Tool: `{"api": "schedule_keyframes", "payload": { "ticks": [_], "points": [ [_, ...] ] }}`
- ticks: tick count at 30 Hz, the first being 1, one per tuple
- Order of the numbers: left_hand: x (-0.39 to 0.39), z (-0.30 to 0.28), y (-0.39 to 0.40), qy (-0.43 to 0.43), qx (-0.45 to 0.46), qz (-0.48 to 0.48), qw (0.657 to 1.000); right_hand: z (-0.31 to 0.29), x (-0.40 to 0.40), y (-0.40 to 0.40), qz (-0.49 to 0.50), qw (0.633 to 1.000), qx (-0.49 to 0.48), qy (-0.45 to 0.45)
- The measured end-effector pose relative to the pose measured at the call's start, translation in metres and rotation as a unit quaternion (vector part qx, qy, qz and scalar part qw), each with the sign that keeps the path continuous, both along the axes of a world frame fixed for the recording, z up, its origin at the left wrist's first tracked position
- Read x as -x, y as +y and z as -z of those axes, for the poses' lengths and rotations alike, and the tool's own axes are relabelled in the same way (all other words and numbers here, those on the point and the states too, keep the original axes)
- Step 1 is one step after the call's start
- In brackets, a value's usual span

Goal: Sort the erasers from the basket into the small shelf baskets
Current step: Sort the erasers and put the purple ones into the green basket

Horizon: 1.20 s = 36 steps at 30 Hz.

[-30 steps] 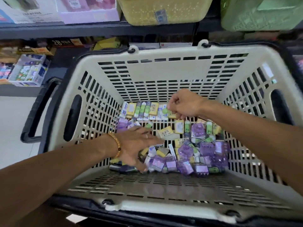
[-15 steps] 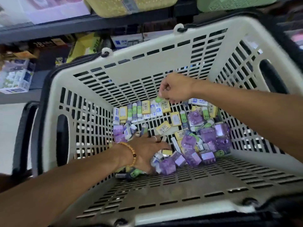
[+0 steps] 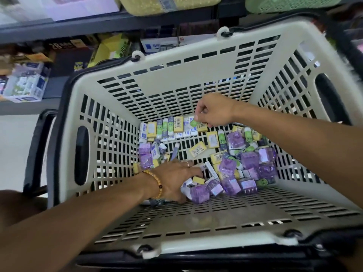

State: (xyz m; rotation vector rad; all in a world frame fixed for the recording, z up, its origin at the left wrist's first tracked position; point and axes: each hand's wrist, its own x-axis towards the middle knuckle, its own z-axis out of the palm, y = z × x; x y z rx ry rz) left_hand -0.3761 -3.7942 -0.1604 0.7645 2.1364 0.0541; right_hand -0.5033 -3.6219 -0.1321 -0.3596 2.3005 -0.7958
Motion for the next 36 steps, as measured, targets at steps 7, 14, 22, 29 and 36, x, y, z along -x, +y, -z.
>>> {"api": "schedule_keyframes", "payload": {
  "ticks": [7,14,22,29,36],
  "points": [
    [0.002,0.006,0.004,0.014,0.003,-0.027,1.0,0.003,-0.003,-0.001,0.012,1.0,0.002,-0.005],
    [0.012,0.008,-0.003,-0.005,-0.059,-0.156,0.986,0.009,0.0,0.004,0.092,0.993,0.046,-0.05],
    [0.016,0.012,-0.004,-0.028,-0.073,-0.219,0.973,0.012,0.001,0.005,0.158,0.981,0.092,-0.065],
    [0.036,-0.019,-0.021,-0.082,-0.13,-0.39,0.908,0.027,-0.003,-0.002,0.151,0.978,0.07,-0.122],
    [0.038,-0.054,-0.041,-0.136,-0.16,-0.511,0.834,0.033,-0.008,-0.024,0.187,0.967,0.087,-0.153]
  ]
}}
